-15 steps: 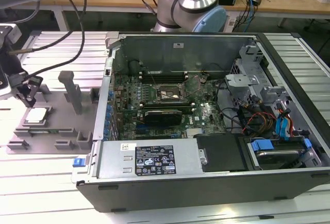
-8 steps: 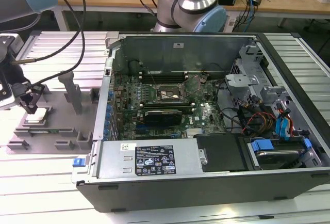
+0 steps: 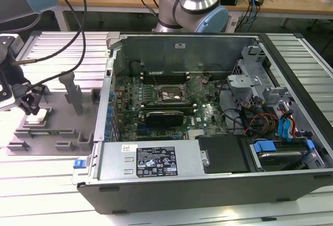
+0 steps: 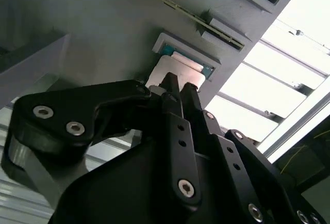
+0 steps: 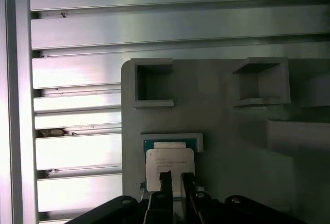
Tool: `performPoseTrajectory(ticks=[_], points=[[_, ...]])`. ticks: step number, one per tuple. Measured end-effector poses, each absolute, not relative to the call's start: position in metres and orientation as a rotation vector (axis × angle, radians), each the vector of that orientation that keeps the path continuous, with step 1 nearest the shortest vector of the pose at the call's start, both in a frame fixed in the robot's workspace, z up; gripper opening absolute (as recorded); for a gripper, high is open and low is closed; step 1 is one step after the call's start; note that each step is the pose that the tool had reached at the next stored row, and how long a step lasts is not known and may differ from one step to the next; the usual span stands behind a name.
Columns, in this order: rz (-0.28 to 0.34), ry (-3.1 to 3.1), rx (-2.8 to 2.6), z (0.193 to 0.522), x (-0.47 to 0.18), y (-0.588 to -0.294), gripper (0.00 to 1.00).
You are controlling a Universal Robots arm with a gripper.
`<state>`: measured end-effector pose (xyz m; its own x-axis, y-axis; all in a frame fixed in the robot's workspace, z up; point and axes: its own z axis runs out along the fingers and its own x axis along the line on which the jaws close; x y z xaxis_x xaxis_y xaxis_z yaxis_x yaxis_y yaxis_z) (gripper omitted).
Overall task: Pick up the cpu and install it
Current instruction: 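Pick up the cpu and move it towards the insertion slot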
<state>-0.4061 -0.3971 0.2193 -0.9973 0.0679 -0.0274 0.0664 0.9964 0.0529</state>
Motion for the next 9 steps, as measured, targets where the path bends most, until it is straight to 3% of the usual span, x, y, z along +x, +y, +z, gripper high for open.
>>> performPoseTrajectory(ticks=[2,3,5,9], points=[[0.081,3.110,0.104,0.2193,-0.4061,-0.3971,0.42],[0.081,3.110,0.104,0.2193,-0.4061,-0.3971,0.42],[0.081,3.110,0.104,0.2193,-0.4061,-0.3971,0.60],[0.081,3.110,0.104,0.2146,-0.4061,-0.3971,0.60]])
